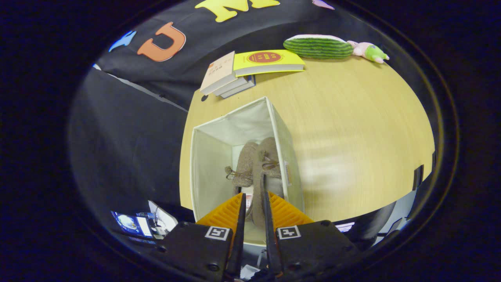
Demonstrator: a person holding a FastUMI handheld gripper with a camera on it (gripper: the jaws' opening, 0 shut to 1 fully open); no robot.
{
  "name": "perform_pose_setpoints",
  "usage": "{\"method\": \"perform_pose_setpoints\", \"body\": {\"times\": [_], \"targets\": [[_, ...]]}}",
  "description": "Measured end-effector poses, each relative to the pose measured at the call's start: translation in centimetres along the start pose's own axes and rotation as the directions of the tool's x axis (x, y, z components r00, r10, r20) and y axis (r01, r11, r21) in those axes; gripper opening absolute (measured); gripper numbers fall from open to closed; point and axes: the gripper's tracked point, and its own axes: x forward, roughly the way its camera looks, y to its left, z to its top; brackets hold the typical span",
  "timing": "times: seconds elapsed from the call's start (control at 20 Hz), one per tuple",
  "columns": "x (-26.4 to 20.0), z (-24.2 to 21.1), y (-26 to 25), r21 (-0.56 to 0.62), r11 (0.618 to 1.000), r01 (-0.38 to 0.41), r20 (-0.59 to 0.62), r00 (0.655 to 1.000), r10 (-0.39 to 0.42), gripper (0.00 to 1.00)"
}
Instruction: Open the storage box then place both shoes into the box .Put the left shoe in first, then the right shoe, with the right side of both shoes facing outward in a uniform manner.
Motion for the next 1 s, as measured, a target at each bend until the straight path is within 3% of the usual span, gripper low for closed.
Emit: {"method": "perform_pose_setpoints", "body": {"times": [0.15,0.25,0.4,0.6,0.7,0.85,0.95,1.0], "targets": [[-1.6,0.5,0.8,-0.101,0.995,-0.009,0.078,0.997,0.017,0.56],[-3.1,2.4,0.6,-0.161,0.987,0.025,0.182,0.983,0.005,0.63],[-6.5,5.6,1.1,-0.202,0.979,0.039,0.388,0.921,0.043,0.65],[-11.1,6.4,0.7,-0.269,0.962,0.041,0.54,0.834,0.116,0.79],[-13.5,7.3,-0.1,-0.297,0.952,0.077,0.625,0.769,0.133,0.8],[-17.5,8.8,-1.0,-0.336,0.923,0.19,0.778,0.607,0.159,0.82],[-19.9,7.7,-1.7,-0.324,0.924,0.204,0.832,0.527,0.175,0.97],[-20.0,7.0,-1.9,-0.322,0.926,0.197,0.844,0.503,0.187,0.98]]}}
